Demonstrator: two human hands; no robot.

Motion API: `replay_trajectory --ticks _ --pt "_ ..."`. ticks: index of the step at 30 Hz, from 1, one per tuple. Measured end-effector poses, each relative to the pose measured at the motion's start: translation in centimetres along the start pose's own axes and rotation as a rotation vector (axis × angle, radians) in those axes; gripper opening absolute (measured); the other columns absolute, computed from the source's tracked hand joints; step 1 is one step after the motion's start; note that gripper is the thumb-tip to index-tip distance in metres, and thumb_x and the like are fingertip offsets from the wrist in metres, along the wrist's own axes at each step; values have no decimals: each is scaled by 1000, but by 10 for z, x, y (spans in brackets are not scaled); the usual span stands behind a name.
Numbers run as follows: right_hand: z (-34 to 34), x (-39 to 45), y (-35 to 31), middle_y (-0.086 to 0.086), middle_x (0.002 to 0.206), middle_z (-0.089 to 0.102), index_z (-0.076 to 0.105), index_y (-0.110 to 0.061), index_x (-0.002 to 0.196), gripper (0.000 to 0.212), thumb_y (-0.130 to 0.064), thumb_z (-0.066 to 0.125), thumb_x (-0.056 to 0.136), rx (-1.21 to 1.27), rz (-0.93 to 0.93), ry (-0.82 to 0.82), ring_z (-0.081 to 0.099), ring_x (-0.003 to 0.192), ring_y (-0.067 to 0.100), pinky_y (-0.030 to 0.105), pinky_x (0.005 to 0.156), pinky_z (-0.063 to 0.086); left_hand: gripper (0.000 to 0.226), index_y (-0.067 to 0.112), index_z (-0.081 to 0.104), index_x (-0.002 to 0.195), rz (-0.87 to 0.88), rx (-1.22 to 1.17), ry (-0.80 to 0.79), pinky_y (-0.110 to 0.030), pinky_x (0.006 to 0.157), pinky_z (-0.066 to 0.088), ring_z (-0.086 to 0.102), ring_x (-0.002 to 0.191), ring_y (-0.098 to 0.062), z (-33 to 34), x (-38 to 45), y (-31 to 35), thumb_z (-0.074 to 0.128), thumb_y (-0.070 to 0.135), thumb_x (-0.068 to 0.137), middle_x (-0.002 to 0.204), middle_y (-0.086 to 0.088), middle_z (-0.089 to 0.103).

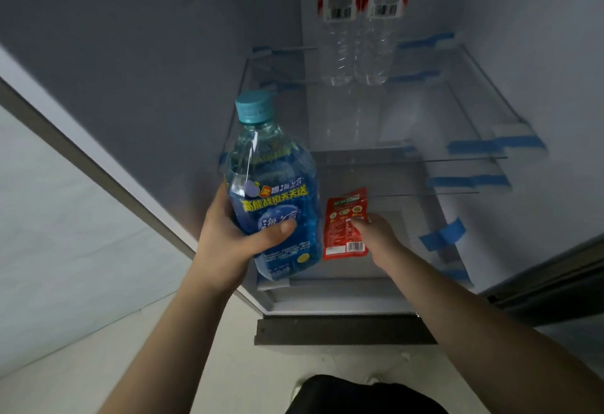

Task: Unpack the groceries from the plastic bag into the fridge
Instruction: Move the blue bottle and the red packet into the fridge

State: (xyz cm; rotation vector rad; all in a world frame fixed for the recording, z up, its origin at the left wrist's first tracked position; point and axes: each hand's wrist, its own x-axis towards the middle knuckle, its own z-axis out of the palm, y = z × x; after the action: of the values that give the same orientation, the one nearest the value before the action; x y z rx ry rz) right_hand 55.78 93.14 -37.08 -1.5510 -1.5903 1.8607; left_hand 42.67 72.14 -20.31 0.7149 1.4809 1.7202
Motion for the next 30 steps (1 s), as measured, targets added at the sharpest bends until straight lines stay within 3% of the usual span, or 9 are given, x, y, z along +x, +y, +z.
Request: replay_trajectory --ticks 3,9,14,18,21,25,27,30 --pt "2 -1 -3 3 83 70 62 -8 105 19 -21 51 97 -30 -5 -4 68 68 15 22 53 45 78 -6 45 129 3 6 24 -50 87 55 64 109 -41 0 -2 -2 83 14 63 120 -24 65" --pt "-6 -12 -11 0 99 72 58 -19 116 25 -33 47 99 -153 -129 -35 69 81 11 22 58 46 79 -3 46 130 7 7 19 -52 88 55 65 109 -40 -3 -3 -1 83 16 62 120 -22 65" --pt "-17 -43 -19 -9 93 61 59 -17 114 26 -32 41 102 -308 -227 9 55 76 -3 16 59 36 87 -4 47 128 -4 -20 -9 -53 88 54 64 109 -42 -1 1 2 91 26 59 119 -24 65" --pt "-22 -82 -23 -5 99 66 60 -18 112 27 -36 44 100 -293 -306 41 65 88 5 11 58 40 92 -6 48 127 -5 -31 -46 -52 88 54 64 108 -42 4 4 4 94 31 56 118 -26 65" --pt "-25 -115 -29 -8 103 66 59 -22 114 25 -37 49 97 -288 -412 44 63 87 -2 5 55 45 86 -4 49 127 22 -15 -85 -50 87 55 65 107 -41 9 10 6 91 26 59 117 -24 66" --pt "-32 -149 -53 -9 103 67 60 -21 115 42 -50 47 88 -193 -569 103 65 85 -1 14 64 50 76 -4 49 128 57 -10 -143 -52 89 53 64 108 -42 18 18 9 86 15 64 118 -24 65" --pt "-37 -161 -67 -10 106 67 60 -22 117 48 -52 44 85 -140 -654 116 65 91 -2 20 72 54 74 -5 49 127 84 -4 -157 -52 89 53 65 108 -41 25 22 10 83 14 65 118 -25 66" --pt "-43 -175 -89 -15 121 63 54 -25 130 47 -47 43 90 -128 -757 95 60 106 -4 20 84 52 79 -3 45 130 120 -30 -134 -53 90 53 65 108 -41 38 30 14 84 16 63 119 -25 64"
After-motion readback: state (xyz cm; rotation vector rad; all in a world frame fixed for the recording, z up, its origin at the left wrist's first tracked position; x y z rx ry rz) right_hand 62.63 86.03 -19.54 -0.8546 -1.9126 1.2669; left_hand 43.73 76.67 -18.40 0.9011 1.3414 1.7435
